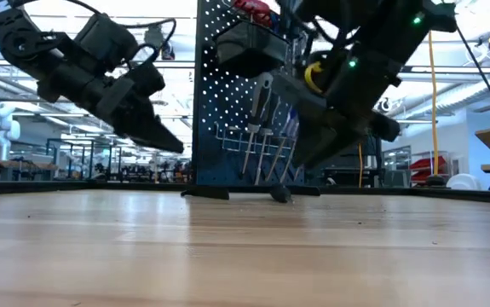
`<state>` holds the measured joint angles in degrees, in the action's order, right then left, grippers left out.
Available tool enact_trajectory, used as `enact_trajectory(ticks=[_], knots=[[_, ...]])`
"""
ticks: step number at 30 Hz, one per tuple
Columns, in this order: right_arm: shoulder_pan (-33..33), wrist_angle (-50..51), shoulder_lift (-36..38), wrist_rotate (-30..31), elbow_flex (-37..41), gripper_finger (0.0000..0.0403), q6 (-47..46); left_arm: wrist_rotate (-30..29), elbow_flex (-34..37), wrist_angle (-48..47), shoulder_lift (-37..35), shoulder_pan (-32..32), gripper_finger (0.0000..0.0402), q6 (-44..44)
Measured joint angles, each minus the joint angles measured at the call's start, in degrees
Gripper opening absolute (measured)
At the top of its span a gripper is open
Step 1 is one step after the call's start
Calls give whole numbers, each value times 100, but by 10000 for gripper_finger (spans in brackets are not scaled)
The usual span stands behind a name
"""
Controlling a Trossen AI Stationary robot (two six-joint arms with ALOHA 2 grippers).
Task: Hang tools onto peg board
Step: Hang the black screwdriver on the pegboard
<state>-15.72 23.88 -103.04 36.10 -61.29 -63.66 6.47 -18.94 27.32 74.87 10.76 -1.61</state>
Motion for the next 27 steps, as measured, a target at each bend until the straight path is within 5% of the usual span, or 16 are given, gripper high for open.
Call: enact_trajectory(ticks=[13, 23, 27], knots=[[651, -885, -223, -87, -3, 239, 157, -265, -2, 563, -2, -79, 162, -414], [849, -993, -1114, -144, -31, 239, -172, -351, -4, 588, -2, -118, 162, -653], [800, -747, -1185, -64, -32, 200, -141, -221, -4, 843, -2, -248, 162, -704]])
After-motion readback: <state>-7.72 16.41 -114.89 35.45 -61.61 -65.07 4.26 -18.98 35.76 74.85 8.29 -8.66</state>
